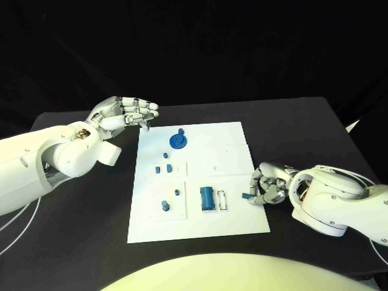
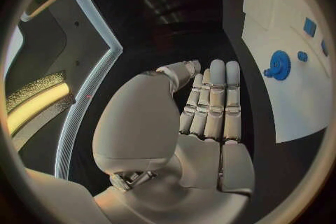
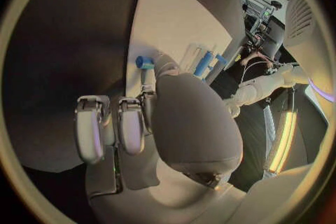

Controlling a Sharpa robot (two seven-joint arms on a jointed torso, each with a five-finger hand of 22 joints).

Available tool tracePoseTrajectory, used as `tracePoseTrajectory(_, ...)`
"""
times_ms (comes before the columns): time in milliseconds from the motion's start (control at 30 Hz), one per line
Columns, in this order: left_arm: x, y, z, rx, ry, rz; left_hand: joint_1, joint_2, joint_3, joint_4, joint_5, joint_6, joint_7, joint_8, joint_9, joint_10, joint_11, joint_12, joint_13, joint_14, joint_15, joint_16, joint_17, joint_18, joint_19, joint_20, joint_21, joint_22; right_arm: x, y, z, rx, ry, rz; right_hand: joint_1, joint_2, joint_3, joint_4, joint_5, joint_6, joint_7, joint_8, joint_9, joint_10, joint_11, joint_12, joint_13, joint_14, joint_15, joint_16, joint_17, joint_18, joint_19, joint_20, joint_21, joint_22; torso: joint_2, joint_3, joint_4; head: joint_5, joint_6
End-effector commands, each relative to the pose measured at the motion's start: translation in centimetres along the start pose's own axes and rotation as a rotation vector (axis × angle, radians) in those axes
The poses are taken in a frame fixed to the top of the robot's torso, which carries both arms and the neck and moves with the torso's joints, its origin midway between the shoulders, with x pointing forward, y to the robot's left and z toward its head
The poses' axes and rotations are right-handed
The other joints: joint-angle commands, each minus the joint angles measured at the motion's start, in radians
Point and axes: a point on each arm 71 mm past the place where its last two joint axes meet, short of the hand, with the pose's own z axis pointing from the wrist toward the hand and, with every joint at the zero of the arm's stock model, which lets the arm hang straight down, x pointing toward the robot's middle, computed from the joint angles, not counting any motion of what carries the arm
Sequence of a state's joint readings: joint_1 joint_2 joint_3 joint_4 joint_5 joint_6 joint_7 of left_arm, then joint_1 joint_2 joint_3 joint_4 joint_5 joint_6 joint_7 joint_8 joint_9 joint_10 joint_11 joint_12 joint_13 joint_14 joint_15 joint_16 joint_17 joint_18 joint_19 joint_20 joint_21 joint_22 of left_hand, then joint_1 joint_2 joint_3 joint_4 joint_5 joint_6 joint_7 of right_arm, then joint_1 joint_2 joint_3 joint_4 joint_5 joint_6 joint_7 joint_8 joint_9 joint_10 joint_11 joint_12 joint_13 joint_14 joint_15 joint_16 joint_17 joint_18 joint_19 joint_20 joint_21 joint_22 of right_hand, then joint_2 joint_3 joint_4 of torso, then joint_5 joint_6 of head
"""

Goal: Assemble the parts on the task board

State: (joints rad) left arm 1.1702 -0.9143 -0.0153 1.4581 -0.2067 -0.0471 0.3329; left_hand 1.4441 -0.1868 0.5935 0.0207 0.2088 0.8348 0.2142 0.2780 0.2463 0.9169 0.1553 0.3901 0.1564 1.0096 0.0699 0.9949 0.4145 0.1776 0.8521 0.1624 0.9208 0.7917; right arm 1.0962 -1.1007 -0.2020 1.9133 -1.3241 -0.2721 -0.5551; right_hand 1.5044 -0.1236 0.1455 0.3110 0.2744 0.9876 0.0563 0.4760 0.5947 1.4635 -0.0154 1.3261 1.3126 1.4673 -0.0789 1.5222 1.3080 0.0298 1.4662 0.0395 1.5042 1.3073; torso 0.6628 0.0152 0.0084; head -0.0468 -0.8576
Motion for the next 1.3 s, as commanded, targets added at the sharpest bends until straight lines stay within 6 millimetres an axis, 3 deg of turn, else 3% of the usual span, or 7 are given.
tracePoseTrajectory(33,0.1,-0.1,0.0,0.012,0.009,-0.004,-0.01,0.002,0.006,0.0,0.001,-0.005,0.013,0.005,-0.001,-0.004,0.0,0.003,-0.001,-0.002,0.001,-0.003,-0.001,0.007,-0.006,0.0,0.004,0.001,0.9,-0.6,-0.1,0.058,0.036,0.048,-0.049,-0.023,0.173,-0.031,0.027,-0.003,0.004,0.005,-0.116,0.004,0.001,-0.006,0.119,0.081,0.003,0.0,0.16,-0.017,0.084,-0.006,0.005,0.247,0.001,0.0009,-0.0008,0.001,0.0)
tracePoseTrajectory(233,0.2,-0.1,0.1,0.013,0.008,-0.004,-0.009,0.003,0.008,-0.001,0.001,-0.005,0.013,0.005,-0.001,-0.004,0.0,0.004,-0.001,-0.002,0.001,-0.003,-0.001,0.007,-0.006,-0.001,0.005,0.002,0.6,0.1,-0.5,0.038,0.025,0.105,-0.111,-0.061,0.315,-0.08,0.125,-0.022,0.009,0.027,-0.079,0.006,0.003,-0.007,0.12,0.082,0.005,0.0,0.161,-0.018,0.085,-0.006,0.008,0.248,0.0,0.0003,-0.0013,-0.001,0.0)
tracePoseTrajectory(400,0.2,-0.1,0.1,0.013,0.009,-0.004,-0.008,0.003,0.009,-0.002,0.001,-0.005,0.013,0.005,-0.002,-0.005,0.0,0.005,-0.002,-0.003,0.001,-0.003,-0.001,0.007,-0.006,-0.001,0.006,0.002,0.0,0.8,-0.7,0.019,0.015,0.137,-0.144,-0.065,0.36,-0.109,0.142,-0.032,0.01,0.035,-0.064,0.007,0.005,-0.007,0.121,0.082,0.005,0.0,0.161,-0.018,0.085,-0.004,0.008,0.248,0.0,0.0,-0.0007,-0.003,0.001)
tracePoseTrajectory(700,0.2,-0.1,0.1,0.013,0.011,-0.004,-0.009,0.004,0.009,-0.002,0.001,-0.005,0.013,0.006,-0.002,-0.005,0.0,0.005,-0.002,-0.002,0.001,-0.003,-0.001,0.007,-0.007,-0.001,0.007,0.003,0.2,2.5,-0.4,-0.001,0.051,0.206,-0.216,-0.063,0.393,-0.115,0.124,-0.039,0.011,0.037,-0.052,0.007,0.006,-0.009,0.121,0.081,0.007,-0.001,0.159,-0.017,0.084,-0.003,0.006,0.247,0.001,0.0006,0.0002,-0.003,-0.002)
tracePoseTrajectory(833,0.3,-0.1,0.1,0.012,0.013,-0.005,-0.009,0.004,0.009,-0.002,0.001,-0.005,0.013,0.006,-0.002,-0.005,0.0,0.005,-0.002,-0.002,0.001,-0.003,-0.001,0.007,-0.007,-0.001,0.007,0.003,0.6,3.5,0.1,-0.016,0.073,0.225,-0.272,-0.061,0.399,-0.11,0.062,-0.038,0.011,0.035,-0.049,0.008,0.007,-0.007,0.122,0.081,0.008,-0.001,0.158,-0.017,0.083,-0.002,0.003,0.246,0.001,0.0005,0.0004,-0.002,-0.002)
tracePoseTrajectory(1300,0.3,-0.1,0.1,0.012,0.014,-0.009,-0.019,0.005,0.01,0.002,-0.001,-0.006,0.014,0.007,-0.003,-0.007,0.001,0.008,-0.003,-0.002,0.003,-0.002,-0.001,0.006,-0.009,0.001,0.008,0.004,1.8,5.0,1.0,-0.033,0.132,0.23,-0.355,-0.061,0.396,-0.091,0.012,-0.026,0.01,0.031,-0.048,0.011,0.007,-0.003,0.126,0.082,0.008,0.0,0.161,-0.018,0.085,-0.001,0.008,0.248,0.001,0.0002,-0.0001,0.0,-0.008)
